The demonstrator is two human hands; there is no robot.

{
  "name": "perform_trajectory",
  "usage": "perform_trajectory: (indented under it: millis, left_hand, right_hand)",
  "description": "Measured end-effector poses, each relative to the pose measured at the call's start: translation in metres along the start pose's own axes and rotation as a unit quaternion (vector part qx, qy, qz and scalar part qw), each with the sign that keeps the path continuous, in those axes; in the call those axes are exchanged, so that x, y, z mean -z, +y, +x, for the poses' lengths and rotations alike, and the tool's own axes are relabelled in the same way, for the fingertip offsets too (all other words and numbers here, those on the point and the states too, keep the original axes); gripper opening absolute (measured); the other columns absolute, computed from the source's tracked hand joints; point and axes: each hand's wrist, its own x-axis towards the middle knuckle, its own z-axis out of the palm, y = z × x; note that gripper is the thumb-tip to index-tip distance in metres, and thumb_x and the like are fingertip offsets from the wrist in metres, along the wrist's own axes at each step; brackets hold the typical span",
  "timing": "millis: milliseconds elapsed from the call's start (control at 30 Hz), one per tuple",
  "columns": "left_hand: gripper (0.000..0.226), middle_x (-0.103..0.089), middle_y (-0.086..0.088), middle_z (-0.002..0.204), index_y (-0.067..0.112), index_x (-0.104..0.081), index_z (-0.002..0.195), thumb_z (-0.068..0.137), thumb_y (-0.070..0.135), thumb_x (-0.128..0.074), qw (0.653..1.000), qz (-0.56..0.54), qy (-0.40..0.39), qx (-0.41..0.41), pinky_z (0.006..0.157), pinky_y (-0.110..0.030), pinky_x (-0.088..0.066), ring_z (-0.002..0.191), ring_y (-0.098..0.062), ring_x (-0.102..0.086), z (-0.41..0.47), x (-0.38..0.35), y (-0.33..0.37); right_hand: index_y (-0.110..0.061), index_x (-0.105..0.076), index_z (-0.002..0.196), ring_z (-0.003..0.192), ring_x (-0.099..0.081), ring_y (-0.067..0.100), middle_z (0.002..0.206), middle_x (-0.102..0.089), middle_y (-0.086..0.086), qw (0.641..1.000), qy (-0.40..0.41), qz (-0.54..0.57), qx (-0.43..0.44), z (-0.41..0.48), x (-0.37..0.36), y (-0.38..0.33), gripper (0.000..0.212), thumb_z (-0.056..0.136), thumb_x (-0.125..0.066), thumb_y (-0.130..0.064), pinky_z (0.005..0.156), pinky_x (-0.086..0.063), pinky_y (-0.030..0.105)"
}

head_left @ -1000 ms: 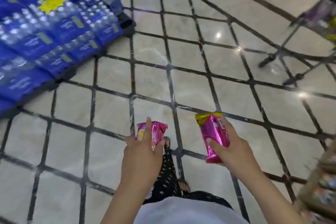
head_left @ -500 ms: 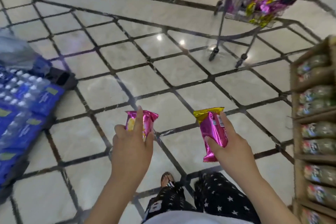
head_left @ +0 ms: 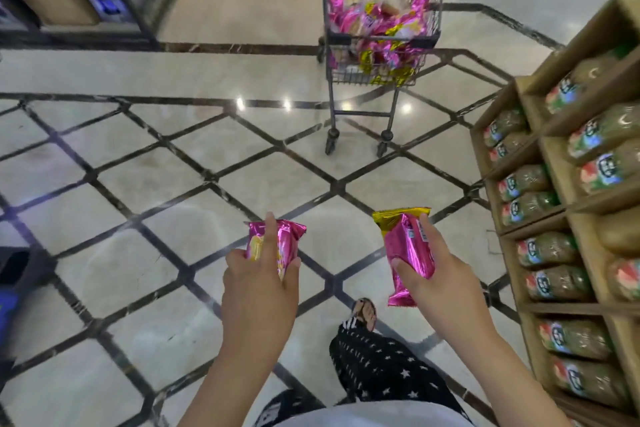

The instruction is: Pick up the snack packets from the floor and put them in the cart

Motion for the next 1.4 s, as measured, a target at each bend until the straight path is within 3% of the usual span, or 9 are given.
perform_trajectory:
  millis: [200,300,567,700,867,1000,1100,1267,1400]
  left_hand:
    - [0.072,-0.039,-0.013,0.122,0.053,0.026,0.135,0.101,0.049,-0.037,0.998,0.002,-0.033,-0.057,0.079,-0.03,-0.05,0.09,-0.025,-0.054,0.069,-0.013,0.096]
    - [0.073,-0.042,-0.013,0.118,0.052,0.025,0.137,0.1,0.048,-0.038,0.998,0.0,-0.033,-0.058,0.075,-0.031,-0.049,0.085,-0.024,-0.052,0.102,-0.014,0.116]
    - [0.072,-0.036,-0.004,0.1,0.047,0.015,0.149,0.099,0.051,-0.036,0.995,0.004,-0.057,-0.078,0.065,-0.028,-0.04,0.073,-0.021,-0.046,0.204,-0.023,0.136]
    - [0.072,-0.041,-0.005,0.101,0.046,0.01,0.151,0.1,0.047,-0.04,0.994,-0.023,-0.075,-0.077,0.059,-0.026,-0.038,0.067,-0.018,-0.05,0.273,-0.02,0.151]
    - [0.071,-0.037,-0.005,0.108,0.045,0.016,0.15,0.101,0.047,-0.036,0.99,-0.015,-0.101,-0.094,0.048,-0.012,-0.026,0.057,-0.008,-0.042,0.365,0.005,0.178]
    - [0.072,-0.041,-0.011,0.119,0.049,0.022,0.144,0.101,0.049,-0.035,0.987,-0.006,-0.088,-0.134,0.057,-0.024,-0.038,0.063,-0.014,-0.041,0.429,0.023,0.191]
    - [0.072,-0.041,-0.014,0.123,0.053,0.026,0.135,0.101,0.048,-0.036,0.986,-0.003,-0.085,-0.145,0.06,-0.026,-0.04,0.061,-0.013,-0.042,0.469,0.03,0.201]
    - [0.071,-0.042,-0.009,0.114,0.049,0.024,0.139,0.101,0.049,-0.036,0.984,0.002,-0.083,-0.159,0.052,-0.024,-0.035,0.062,-0.013,-0.041,0.531,0.031,0.231]
    - [0.073,-0.043,-0.008,0.11,0.049,0.019,0.146,0.1,0.051,-0.038,0.98,-0.009,-0.073,-0.183,0.064,-0.032,-0.049,0.076,-0.022,-0.05,0.589,0.023,0.267]
  right_hand:
    - [-0.042,-0.013,0.152,0.066,-0.047,0.005,0.091,-0.059,-0.002,0.999,0.035,0.001,-0.024,0.086,0.067,0.018,0.075,0.092,-0.057,-0.048,0.061,-0.039,0.03]
    - [-0.042,-0.012,0.153,0.066,-0.041,-0.005,0.087,-0.047,-0.008,0.998,0.048,0.022,-0.034,0.113,0.082,0.014,0.075,0.093,-0.057,-0.046,0.06,-0.037,0.025]
    - [-0.042,-0.011,0.152,0.074,-0.053,0.011,0.088,-0.053,-0.006,0.996,0.033,0.041,-0.077,0.195,0.078,-0.006,0.075,0.092,-0.055,-0.051,0.067,-0.045,0.028]
    - [-0.042,-0.013,0.153,0.077,-0.058,0.018,0.089,-0.06,0.0,0.994,0.052,0.038,-0.088,0.258,0.089,-0.033,0.077,0.091,-0.057,-0.049,0.069,-0.05,0.035]
    - [-0.042,-0.015,0.152,0.08,-0.056,0.022,0.093,-0.061,0.002,0.993,0.063,0.058,-0.083,0.343,0.101,-0.088,0.075,0.091,-0.059,-0.045,0.073,-0.049,0.037]
    - [-0.046,-0.016,0.151,0.093,-0.061,0.022,0.106,-0.061,-0.003,0.988,0.088,0.099,-0.082,0.393,0.105,-0.127,0.075,0.091,-0.059,-0.046,0.082,-0.051,0.037]
    - [-0.043,-0.017,0.152,0.091,-0.06,0.021,0.103,-0.062,-0.003,0.988,0.08,0.1,-0.084,0.42,0.107,-0.142,0.074,0.09,-0.059,-0.045,0.078,-0.048,0.034]
    - [-0.043,-0.02,0.151,0.083,-0.061,0.02,0.092,-0.064,-0.003,0.983,0.092,0.113,-0.113,0.473,0.124,-0.143,0.074,0.09,-0.061,-0.044,0.077,-0.051,0.037]
    - [-0.043,-0.021,0.15,0.082,-0.062,0.02,0.093,-0.064,-0.001,0.982,0.105,0.115,-0.106,0.534,0.145,-0.147,0.074,0.089,-0.062,-0.043,0.077,-0.052,0.035]
